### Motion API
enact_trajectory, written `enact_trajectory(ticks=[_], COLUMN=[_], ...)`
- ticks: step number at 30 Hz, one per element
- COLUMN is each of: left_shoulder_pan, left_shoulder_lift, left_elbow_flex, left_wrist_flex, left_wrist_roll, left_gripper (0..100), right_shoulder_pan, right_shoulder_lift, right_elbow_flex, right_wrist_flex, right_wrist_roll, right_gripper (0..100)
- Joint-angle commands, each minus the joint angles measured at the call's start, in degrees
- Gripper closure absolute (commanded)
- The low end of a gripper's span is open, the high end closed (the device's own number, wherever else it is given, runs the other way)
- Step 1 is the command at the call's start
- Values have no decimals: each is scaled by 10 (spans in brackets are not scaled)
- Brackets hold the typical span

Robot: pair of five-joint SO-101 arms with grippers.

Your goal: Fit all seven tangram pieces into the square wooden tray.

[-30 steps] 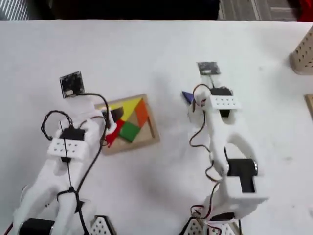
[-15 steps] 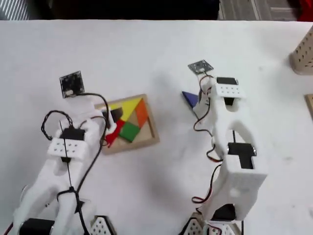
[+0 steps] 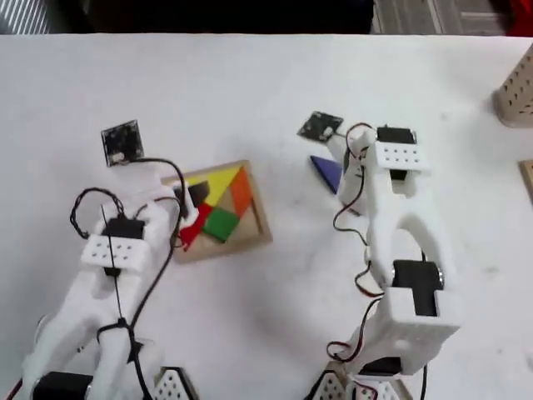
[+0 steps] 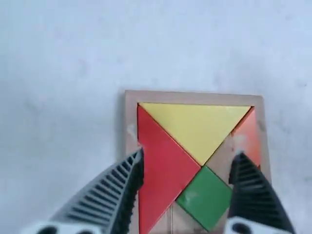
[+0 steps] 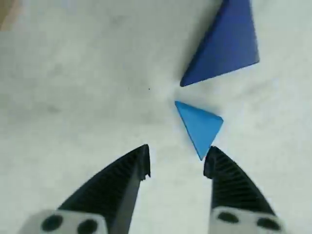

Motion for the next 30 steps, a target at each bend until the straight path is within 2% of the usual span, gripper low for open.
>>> enact_trajectory(ticks=[1, 5, 7, 9, 19, 21, 25, 30], left_shoulder_pan=[-2, -2, -2, -2, -2, -2, -2, -2], left_shoulder_lift=[-15, -15, -15, -15, -15, -15, -15, -15], left_elbow_flex=[-4, -4, -4, -4, -4, -4, -4, -4], left_wrist_flex=[-12, -12, -12, -12, -12, -12, -12, -12], left_wrist_roll=[3, 3, 3, 3, 3, 3, 3, 3], left_gripper=[718, 718, 718, 718, 720, 720, 720, 720], right_shoulder_pan=[-3, 11, 14, 15, 19, 19, 19, 22], right_shoulder_lift=[7, 65, 96, 113, 112, 112, 112, 110], right_elbow_flex=[0, -3, -3, -4, -15, -15, -15, -15], right_wrist_flex=[-18, -78, -101, -100, -88, -89, -90, -87], right_wrist_roll=[41, 44, 70, 96, 95, 95, 94, 93], right_gripper=[814, 814, 815, 817, 820, 854, 989, 981])
